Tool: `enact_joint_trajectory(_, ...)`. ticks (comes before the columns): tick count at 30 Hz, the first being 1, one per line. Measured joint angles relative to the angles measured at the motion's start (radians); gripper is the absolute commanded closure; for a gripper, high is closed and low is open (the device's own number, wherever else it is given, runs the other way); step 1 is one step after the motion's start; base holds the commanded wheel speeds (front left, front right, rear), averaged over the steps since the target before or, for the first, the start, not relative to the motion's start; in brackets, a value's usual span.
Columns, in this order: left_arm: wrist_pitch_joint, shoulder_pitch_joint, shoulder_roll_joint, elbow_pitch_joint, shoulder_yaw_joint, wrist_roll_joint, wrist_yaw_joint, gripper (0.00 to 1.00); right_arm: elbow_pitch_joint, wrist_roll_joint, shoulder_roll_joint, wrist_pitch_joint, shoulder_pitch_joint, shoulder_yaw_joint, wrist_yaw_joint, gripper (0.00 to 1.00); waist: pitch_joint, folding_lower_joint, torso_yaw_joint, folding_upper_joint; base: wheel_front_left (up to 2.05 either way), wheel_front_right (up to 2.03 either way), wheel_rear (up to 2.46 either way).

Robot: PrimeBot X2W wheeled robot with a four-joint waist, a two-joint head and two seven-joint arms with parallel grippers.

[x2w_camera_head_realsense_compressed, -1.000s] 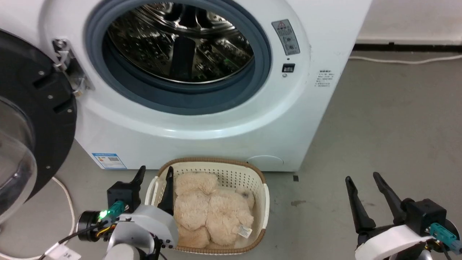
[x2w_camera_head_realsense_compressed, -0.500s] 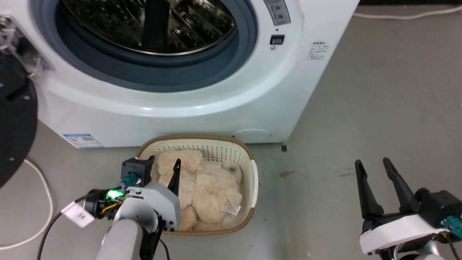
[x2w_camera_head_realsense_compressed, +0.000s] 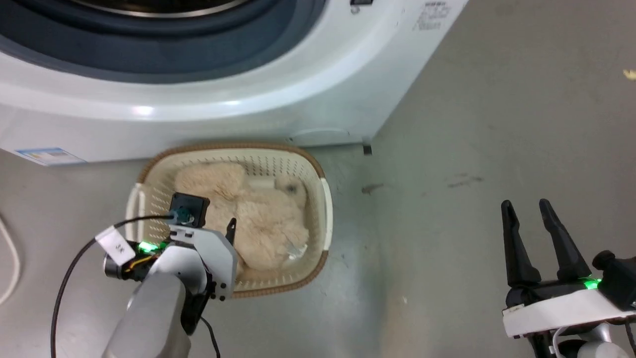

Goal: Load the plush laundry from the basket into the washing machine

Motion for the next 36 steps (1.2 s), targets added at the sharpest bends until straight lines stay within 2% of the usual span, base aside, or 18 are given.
enact_joint_trajectory(16, 0.119, -0.133, 0.102, 0.081, -0.119, 0.039, 0.038, 0.00, -0.039, 0.098, 0.000, -0.033, 0.002, 0.002, 0.000, 0.00, 0.192, -0.0001, -0.063, 0.0000, 0.00, 0.00, 0.00)
enact_joint_trajectory(23, 0.138, -0.183, 0.149, 0.113, -0.151, 0.044, 0.077, 0.00, -0.053, 0.138, 0.000, -0.047, 0.006, 0.005, 0.000, 0.00, 0.261, -0.0001, -0.082, 0.0000, 0.00, 0.00, 0.00)
enact_joint_trajectory(27, 0.137, -0.224, 0.177, 0.132, -0.155, 0.038, 0.114, 0.00, -0.071, 0.161, 0.000, -0.059, 0.020, 0.006, 0.000, 0.00, 0.307, -0.0001, -0.093, 0.0000, 0.00, 0.00, 0.00)
enact_joint_trajectory(36, 0.153, -0.288, 0.198, 0.171, -0.164, -0.005, 0.156, 0.00, -0.099, 0.199, 0.000, -0.077, 0.032, 0.012, 0.000, 0.00, 0.389, -0.0002, -0.111, 0.0000, 0.00, 0.00, 0.00)
